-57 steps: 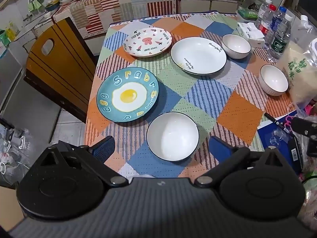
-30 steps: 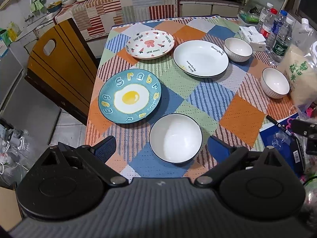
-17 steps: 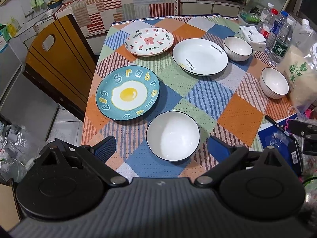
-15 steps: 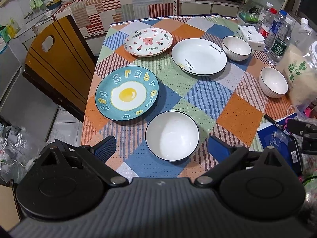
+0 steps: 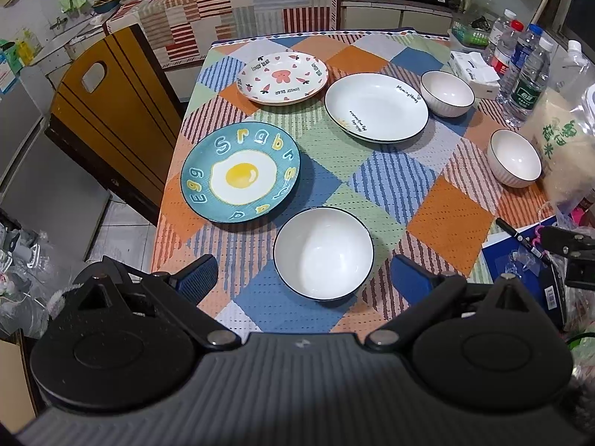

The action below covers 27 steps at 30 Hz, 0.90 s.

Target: Organize plates and bowls

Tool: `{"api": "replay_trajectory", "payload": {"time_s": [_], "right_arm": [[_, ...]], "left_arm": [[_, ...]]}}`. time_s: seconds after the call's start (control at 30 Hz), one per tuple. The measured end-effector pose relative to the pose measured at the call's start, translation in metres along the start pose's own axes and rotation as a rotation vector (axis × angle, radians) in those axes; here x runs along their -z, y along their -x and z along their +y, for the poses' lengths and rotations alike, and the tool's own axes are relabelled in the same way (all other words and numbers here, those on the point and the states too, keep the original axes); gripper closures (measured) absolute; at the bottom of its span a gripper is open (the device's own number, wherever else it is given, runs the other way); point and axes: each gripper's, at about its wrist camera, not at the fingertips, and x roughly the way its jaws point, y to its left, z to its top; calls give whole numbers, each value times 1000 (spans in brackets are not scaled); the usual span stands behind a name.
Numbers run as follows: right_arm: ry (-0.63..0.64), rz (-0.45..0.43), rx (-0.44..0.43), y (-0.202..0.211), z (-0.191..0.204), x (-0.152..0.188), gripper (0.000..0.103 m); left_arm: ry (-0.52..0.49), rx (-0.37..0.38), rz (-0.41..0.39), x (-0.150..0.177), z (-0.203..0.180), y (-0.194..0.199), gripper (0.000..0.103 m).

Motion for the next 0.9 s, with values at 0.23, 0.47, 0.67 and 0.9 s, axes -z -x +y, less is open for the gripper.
{"api": "replay_trajectory", "payload": {"time_s": [0.23,0.47,0.67,0.9], "right_arm": [[-4,-7,12,0,-1,2,0],[3,-58,13,6,0,6,0],[0,-84,11,10,1,5,0],[6,-115,1,6,-1,-1,0]], "left_arm": [[-1,-20,-39,3,0,2,3],[-8,-31,-118,5,-1,10,3],[0,-18,-128,3,2,10,2],[-16,13,-142,-13,5,3,2]]}}
